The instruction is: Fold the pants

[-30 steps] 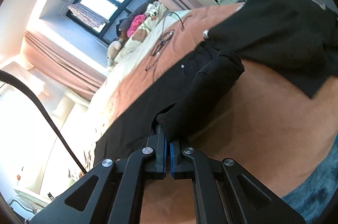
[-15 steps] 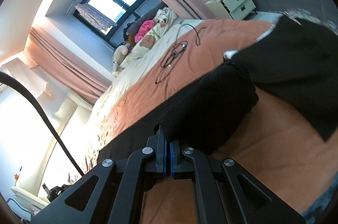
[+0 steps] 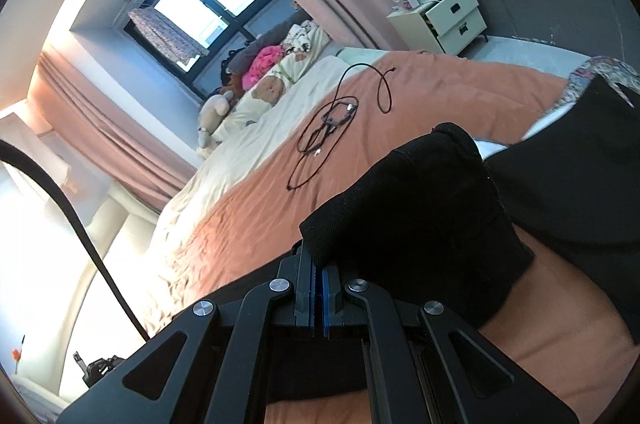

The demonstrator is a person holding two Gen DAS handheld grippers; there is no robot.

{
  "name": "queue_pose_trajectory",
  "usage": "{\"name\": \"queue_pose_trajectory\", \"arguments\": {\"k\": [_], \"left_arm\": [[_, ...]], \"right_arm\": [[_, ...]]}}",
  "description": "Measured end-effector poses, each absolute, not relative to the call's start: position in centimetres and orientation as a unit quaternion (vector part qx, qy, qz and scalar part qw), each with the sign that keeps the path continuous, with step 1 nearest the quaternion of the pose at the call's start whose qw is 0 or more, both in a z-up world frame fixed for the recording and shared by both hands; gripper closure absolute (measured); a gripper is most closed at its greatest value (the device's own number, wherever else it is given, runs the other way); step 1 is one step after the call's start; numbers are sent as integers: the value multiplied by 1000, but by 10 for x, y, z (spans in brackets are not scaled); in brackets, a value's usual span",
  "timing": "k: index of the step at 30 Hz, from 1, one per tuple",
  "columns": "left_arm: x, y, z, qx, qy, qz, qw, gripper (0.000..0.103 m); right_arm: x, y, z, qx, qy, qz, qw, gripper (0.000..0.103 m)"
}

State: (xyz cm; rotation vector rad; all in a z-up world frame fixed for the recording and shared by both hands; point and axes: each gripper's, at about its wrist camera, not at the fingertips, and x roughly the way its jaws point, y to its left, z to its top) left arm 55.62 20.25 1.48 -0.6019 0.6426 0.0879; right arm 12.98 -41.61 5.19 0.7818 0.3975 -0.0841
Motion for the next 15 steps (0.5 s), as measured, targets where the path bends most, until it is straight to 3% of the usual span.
{"name": "queue_pose_trajectory", "arguments": {"k": [15], "left_arm": [[703,166,-67,-259,406,55,874,99]], "right_arm": [[248,-400,18,376,258,-108,883,103]]}}
